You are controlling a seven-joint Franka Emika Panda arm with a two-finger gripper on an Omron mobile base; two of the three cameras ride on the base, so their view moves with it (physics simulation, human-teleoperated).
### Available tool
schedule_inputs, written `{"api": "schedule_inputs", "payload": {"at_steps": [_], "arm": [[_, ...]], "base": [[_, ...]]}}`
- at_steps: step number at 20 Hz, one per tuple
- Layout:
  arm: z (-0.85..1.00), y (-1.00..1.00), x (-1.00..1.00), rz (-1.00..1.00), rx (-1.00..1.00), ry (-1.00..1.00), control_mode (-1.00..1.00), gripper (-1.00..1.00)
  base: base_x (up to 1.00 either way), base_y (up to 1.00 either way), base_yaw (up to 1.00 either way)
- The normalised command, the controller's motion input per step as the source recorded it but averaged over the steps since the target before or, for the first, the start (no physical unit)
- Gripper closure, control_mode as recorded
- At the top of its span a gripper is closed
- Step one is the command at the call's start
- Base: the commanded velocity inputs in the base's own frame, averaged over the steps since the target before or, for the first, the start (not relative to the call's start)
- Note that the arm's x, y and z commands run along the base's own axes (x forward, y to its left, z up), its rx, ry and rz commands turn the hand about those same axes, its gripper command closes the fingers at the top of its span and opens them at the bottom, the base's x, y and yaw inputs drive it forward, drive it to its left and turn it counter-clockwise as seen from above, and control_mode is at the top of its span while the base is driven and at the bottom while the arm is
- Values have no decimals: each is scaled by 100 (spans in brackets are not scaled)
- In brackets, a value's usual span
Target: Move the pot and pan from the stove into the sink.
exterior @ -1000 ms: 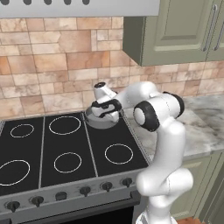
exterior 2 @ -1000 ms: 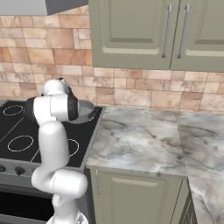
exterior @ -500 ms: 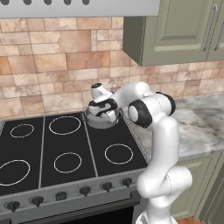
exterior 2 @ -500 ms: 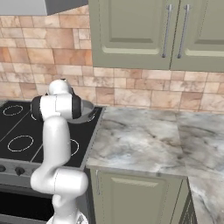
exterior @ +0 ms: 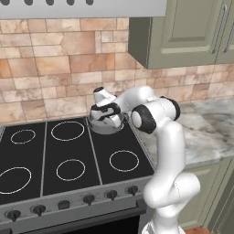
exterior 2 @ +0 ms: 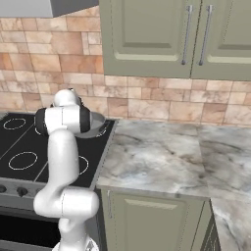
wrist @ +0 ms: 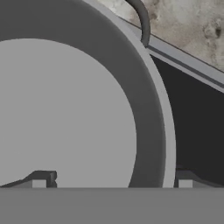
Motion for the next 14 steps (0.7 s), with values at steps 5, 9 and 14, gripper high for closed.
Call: {"api": "schedule_inputs", "payload": {"at_steps": [5, 9, 14], "arm": [[-44, -15, -9, 0, -3, 9, -100, -100], [-21, -6, -3, 0, -1, 8, -100, -100], [0, 0, 0, 0, 0, 2, -100, 100]], "base": [[0, 0, 0], [0, 0, 0], [0, 0, 0]]}}
